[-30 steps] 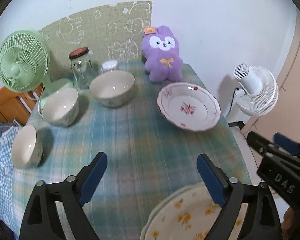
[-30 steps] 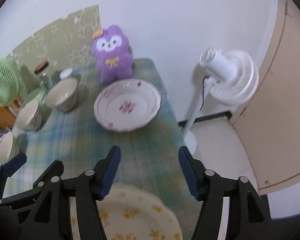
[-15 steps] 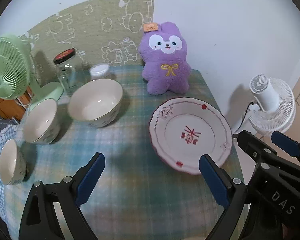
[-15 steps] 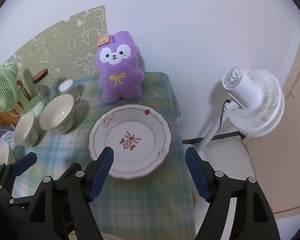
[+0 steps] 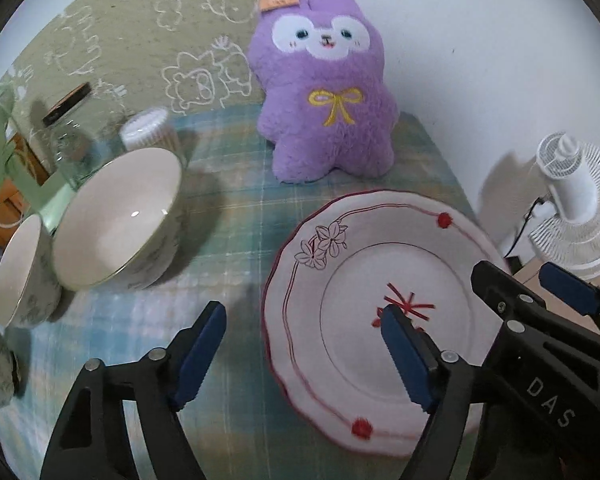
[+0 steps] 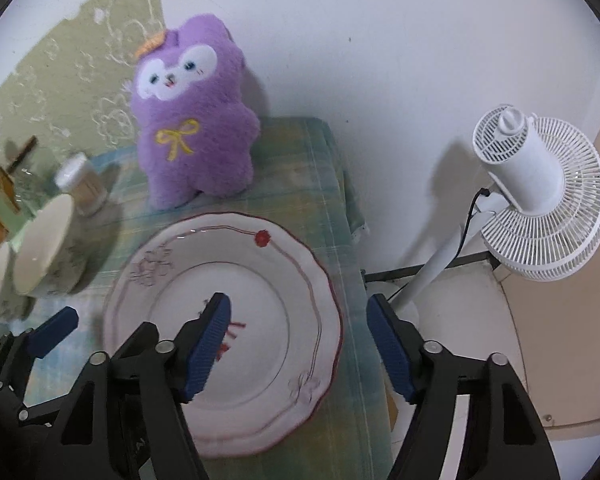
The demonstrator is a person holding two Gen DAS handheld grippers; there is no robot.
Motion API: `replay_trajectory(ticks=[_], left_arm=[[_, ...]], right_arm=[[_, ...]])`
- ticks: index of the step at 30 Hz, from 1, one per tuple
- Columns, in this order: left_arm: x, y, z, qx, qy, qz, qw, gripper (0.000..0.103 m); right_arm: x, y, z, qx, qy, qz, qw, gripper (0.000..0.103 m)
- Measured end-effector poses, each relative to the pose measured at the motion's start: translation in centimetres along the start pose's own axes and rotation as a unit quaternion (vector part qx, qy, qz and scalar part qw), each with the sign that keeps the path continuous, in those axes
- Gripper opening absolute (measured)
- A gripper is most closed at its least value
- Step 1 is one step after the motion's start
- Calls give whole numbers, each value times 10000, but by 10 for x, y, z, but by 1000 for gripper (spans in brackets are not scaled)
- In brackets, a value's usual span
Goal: Organize plates and bowls
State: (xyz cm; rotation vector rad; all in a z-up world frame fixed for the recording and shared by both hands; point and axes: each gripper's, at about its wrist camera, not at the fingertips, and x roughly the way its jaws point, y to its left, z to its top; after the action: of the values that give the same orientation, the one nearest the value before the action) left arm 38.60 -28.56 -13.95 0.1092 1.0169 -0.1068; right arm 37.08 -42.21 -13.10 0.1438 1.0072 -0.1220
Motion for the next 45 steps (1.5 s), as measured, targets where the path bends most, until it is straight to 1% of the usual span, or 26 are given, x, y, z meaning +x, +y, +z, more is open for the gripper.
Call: replay_trajectory(ticks=[4,5,7,8,10,15,18,26,29,35,43,45], left_arm=[[11,-3,3,7,59,5,10000,76],[13,-3,3,3,87,13,10000,76],[18,-4,1,9,145,12,9999,67],[21,-5,1,14,197,-10,9998,64],[23,-5,0,10,208,-1,9998,61],[23,-6,-1,-58,182,84,9998,60],[22,-6,0,-104,221,40,9997,60],[14,3,-6,-145,328,-26,9994,59],[6,5,-10,-97,330,-1,9994,58],[-14,8,-18,-37,277,-100,9996,58],[-46,17,-39,-24,243,-150,9996,57],[-55,20,-46,-16,233,-155,9996,56]], right_arm=[[13,-2,3,43,91,10,9999,70],[16,-2,3,36,105,21,9999,65],[22,-2,3,17,208,45,9998,54],[24,-1,3,-4,232,4,9997,53],[26,-1,2,-36,231,-25,9997,52],[28,1,3,-5,286,-121,9995,51],[26,0,2,204,322,-170,9991,51],[15,3,-7,290,450,-203,9984,51],[6,6,-12,307,439,-212,9983,51],[-14,6,-18,411,433,-251,9979,51],[-48,14,-39,416,395,-347,9977,51],[-57,15,-46,430,393,-382,9976,49]])
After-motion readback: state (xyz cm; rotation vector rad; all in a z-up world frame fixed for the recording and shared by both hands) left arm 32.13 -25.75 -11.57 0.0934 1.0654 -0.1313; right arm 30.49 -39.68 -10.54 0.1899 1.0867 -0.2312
